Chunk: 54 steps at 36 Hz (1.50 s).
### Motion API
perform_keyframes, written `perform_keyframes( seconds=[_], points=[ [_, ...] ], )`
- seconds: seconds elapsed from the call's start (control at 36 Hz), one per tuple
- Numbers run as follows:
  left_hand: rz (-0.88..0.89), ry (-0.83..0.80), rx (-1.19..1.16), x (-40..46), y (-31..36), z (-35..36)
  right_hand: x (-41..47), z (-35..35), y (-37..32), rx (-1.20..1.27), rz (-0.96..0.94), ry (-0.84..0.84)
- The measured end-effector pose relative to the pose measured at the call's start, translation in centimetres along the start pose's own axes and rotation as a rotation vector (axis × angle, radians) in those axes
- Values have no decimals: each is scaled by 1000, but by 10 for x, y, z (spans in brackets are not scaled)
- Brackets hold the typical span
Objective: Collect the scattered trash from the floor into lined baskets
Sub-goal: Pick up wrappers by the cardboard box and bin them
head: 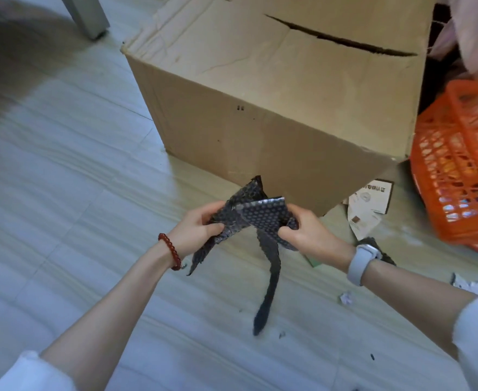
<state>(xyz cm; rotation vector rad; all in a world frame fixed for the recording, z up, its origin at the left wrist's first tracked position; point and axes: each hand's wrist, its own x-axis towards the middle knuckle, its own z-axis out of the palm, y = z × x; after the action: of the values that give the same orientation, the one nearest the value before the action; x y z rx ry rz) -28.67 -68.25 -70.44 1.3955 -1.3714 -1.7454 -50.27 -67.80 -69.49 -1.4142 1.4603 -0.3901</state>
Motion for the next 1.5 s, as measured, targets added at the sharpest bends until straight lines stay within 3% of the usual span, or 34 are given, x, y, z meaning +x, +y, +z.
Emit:
perform_keyframes(
  seconds=[0.14, 0.22, 0.31, 0.39, 0.53, 0.58, 0.67, 0.75, 0.89, 0.97, 1.03, 1.14, 1.31, 1.42, 1.5],
  points=[
    [-17, -144, 17, -6, 5, 17, -7, -8, 12, -77, 42, -99],
    [5, -63, 153, -4, 8, 34, -15, -9, 15, -88, 33, -133],
    [86, 65, 174, -3, 12, 48, -20, -6, 17, -78, 52, -55],
    [87, 93, 58, -1, 12, 48, -26, -8, 21, 127, 131, 11],
    [131, 102, -25, -4, 8, 49, -33, -18, 28, 512, 240, -351],
    [152, 151, 4, -5, 8, 52, -33, -14, 29, 583, 259, -399],
    [219, 161, 119, -9, 7, 54, -31, -4, 24, 762, 292, -295],
    [231, 51, 237, -18, 8, 64, -28, -4, 17, 908, 331, -170],
    [304, 1, 543, -22, 3, 80, -26, -12, 11, 1294, 428, -214],
    [400, 28, 667, -21, -4, 81, -29, -13, 11, 1238, 415, -291],
    [438, 75, 672, -20, -8, 82, -29, -8, 12, 1144, 383, -243],
    [450, 238, 571, -18, -8, 87, -29, 2, 17, 948, 344, 22],
    [89, 343, 245, -21, 4, 102, -22, 4, 19, 824, 284, 303],
    [-229, 164, -295, -19, 11, 105, -23, 4, 11, 920, 206, 291],
    [-225, 114, -439, -17, 13, 109, -26, 11, 9, 816, 164, 333]
  ],
)
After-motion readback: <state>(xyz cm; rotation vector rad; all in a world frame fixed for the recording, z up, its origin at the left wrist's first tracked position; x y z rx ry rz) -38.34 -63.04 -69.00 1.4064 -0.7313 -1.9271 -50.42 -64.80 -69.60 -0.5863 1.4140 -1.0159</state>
